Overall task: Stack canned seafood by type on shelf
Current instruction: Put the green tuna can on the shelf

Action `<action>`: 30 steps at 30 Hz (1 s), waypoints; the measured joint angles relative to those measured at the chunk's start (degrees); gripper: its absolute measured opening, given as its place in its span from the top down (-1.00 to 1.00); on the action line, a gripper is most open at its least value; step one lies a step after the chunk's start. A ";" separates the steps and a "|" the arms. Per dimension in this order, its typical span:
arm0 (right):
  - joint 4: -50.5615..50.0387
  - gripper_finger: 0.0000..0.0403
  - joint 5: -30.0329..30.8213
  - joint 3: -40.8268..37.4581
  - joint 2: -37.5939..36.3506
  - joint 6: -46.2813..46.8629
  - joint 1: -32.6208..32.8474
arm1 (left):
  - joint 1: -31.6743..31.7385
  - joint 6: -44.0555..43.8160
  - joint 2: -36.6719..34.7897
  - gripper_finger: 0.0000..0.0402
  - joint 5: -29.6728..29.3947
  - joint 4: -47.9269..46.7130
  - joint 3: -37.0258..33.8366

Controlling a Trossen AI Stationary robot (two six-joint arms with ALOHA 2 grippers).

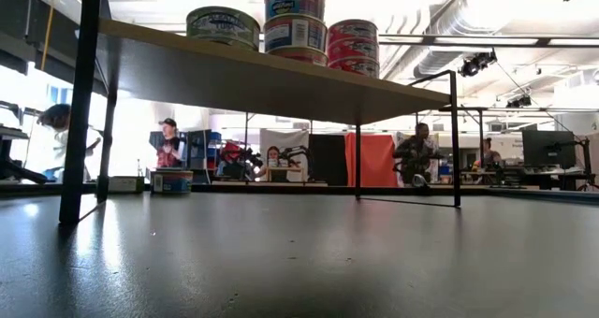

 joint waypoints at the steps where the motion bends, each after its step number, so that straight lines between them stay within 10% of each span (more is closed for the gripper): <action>1: 0.33 0.42 -0.82 0.00 0.85 -0.17 -0.42 | -0.45 -0.51 0.43 1.00 -0.80 -0.27 0.00; 17: 7.87 0.42 -4.13 0.13 11.45 -5.39 -7.67 | -4.59 -1.95 1.69 1.00 -14.33 -1.04 0.00; 30: 6.64 0.42 6.65 0.20 12.69 -15.26 -7.54 | -4.56 -0.90 1.66 1.00 -15.75 -1.90 0.00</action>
